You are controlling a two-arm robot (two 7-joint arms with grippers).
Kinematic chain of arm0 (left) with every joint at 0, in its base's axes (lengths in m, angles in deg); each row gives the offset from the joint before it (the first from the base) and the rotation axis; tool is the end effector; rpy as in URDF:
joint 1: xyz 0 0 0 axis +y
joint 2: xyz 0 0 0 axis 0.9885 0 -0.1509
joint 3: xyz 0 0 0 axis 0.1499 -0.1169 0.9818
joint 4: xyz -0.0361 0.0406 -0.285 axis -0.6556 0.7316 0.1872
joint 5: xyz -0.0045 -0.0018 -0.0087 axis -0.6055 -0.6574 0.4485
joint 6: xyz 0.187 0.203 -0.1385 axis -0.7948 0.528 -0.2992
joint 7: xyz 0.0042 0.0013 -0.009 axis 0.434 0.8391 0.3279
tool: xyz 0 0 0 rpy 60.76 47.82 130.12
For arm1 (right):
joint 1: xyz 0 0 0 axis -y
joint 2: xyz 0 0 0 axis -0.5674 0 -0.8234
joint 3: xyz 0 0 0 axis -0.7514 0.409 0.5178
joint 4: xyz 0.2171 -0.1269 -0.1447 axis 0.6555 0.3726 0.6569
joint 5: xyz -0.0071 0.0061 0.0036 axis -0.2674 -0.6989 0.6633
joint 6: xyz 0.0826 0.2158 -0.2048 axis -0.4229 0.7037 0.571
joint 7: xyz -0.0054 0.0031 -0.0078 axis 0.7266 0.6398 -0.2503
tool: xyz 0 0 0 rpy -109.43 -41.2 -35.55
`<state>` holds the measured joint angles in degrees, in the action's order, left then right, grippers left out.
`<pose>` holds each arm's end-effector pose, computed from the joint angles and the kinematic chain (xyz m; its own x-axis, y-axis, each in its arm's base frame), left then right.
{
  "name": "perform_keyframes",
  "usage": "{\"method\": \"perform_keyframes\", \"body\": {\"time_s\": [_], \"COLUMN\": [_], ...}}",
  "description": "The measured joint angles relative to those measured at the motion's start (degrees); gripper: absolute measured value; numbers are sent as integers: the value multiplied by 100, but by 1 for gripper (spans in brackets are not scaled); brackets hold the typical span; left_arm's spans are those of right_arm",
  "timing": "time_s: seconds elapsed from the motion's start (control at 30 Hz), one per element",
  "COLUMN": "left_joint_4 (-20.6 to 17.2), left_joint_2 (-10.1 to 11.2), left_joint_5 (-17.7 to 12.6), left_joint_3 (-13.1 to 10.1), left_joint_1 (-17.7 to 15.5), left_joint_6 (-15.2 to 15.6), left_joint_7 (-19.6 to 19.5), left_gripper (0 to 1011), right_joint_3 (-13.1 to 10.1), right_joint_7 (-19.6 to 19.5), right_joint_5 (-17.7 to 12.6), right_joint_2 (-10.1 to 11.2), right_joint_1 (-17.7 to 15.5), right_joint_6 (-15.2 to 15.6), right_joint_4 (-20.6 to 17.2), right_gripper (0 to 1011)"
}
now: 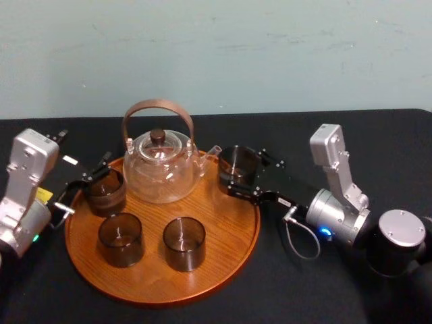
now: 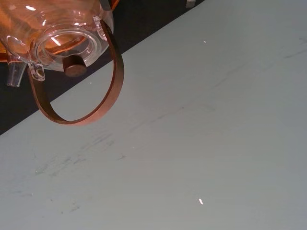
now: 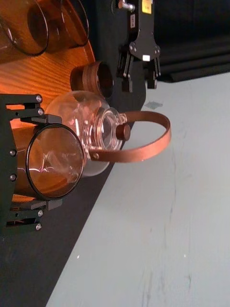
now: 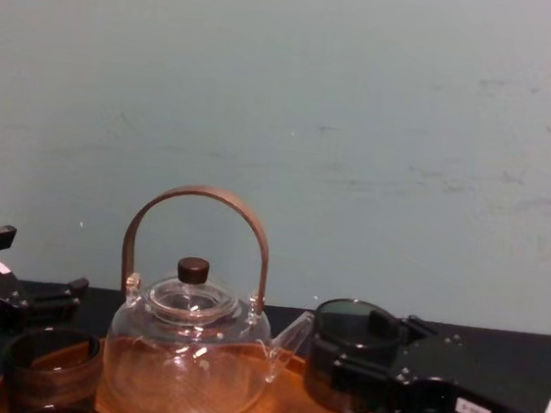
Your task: Pick up the glass from the table and place it on the tray.
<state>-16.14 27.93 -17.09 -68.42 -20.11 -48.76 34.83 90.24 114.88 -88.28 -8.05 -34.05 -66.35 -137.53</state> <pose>0.3581 0.0827 -0.3023 0.2922 0.8804 0.3736 -0.9553 0.2872 0.0704 0.4128 -0.0094 -0.3317 0.7645 -0.6423 0.0551 0.6444 0.7639 -0.0357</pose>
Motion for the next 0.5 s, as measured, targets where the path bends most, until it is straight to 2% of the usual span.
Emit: {"method": "perform_keyframes", "body": {"time_s": [0.2, 0.5], "left_joint_4": [0, 0], "left_joint_2": [0, 0], "left_joint_5": [0, 0], "left_joint_3": [0, 0], "left_joint_1": [0, 0], "left_joint_6": [0, 0], "left_joint_7": [0, 0], "left_gripper": [1001, 1001], "right_joint_3": [145, 245], "right_joint_7": [70, 144], "right_joint_5": [-20, -46], "right_joint_2": [-107, -243], "right_joint_1": [121, 316], "right_joint_6": [-43, -137], "right_joint_4": [246, 683], "right_gripper": [904, 904]}}
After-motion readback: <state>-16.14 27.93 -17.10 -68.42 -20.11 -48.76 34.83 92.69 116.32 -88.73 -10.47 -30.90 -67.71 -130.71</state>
